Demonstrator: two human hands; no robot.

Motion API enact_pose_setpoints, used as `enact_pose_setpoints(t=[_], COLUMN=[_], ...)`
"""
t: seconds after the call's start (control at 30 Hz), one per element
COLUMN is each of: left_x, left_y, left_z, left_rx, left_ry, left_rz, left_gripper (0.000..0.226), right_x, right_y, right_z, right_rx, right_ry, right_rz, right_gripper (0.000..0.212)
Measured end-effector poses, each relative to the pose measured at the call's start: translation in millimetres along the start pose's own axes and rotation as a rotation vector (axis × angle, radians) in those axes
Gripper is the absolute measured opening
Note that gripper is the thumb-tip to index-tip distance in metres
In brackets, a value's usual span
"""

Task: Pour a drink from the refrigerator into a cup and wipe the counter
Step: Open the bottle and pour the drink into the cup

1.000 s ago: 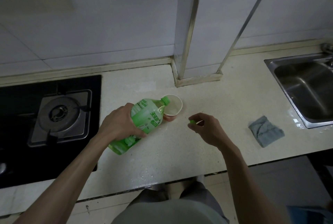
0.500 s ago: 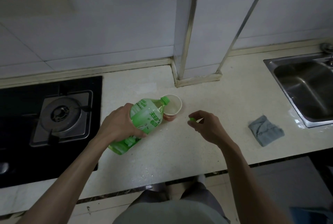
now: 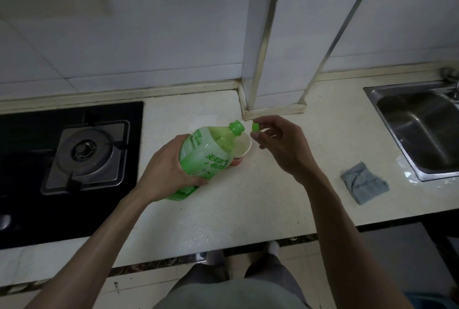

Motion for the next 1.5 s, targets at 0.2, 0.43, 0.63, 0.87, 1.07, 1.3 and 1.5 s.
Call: enact_pose_setpoints(t=[0.2, 0.43, 0.63, 0.87, 1.07, 1.3, 1.5], left_x=[-1.3, 0.9, 8.6, 15.9, 16.7, 28.7, 40.1], left_y=[2.8, -1.5, -6.7, -5.0, -9.5, -11.7, -0.9], left_z=[-11.5, -21.7, -27.5, -34.1, -35.6, -36.4, -38.6], left_rx=[-0.042, -0.046, -0.029, -0.037, -0.025, -0.023, -0.061], left_ry=[-0.005, -0.045, -0.114, -0.071, -0.07, -0.138, -0.198], left_rz=[-0.059, -0.079, -0.141, -0.163, -0.164, -0.211, -0.267], left_gripper=[0.099, 0.098, 0.095, 0.094, 0.096, 0.089, 0.089], right_x=[-12.0, -21.7, -24.8, -25.5, -32.8, -41.4, -28.0], right_y=[-24.6, -44.1, -56.5, -56.8, -66.4, -78.3, -98.9], right_z=[-1.7, -10.9, -16.0, -11.9, -13.9, -21.2, -18.4], right_rx=[0.06, 0.281, 0.326, 0.134, 0.246, 0.363, 0.264], right_ry=[-0.064, -0.23, -0.275, -0.112, -0.068, -0.364, -0.344], right_rz=[-0.015, -0.097, -0.088, -0.188, -0.294, -0.167, -0.174], right_gripper=[0.027, 0.029, 0.034, 0.015, 0.025, 0.038, 0.031])
Point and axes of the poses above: each hand's wrist, its own z-axis towards the middle knuckle, its own x-axis out of the back of the hand, y = z × x, the point moved 8 cm from there along z, towards the middle knuckle, and after that the axes turned 6 degrees about y, right-handed, at the moved point
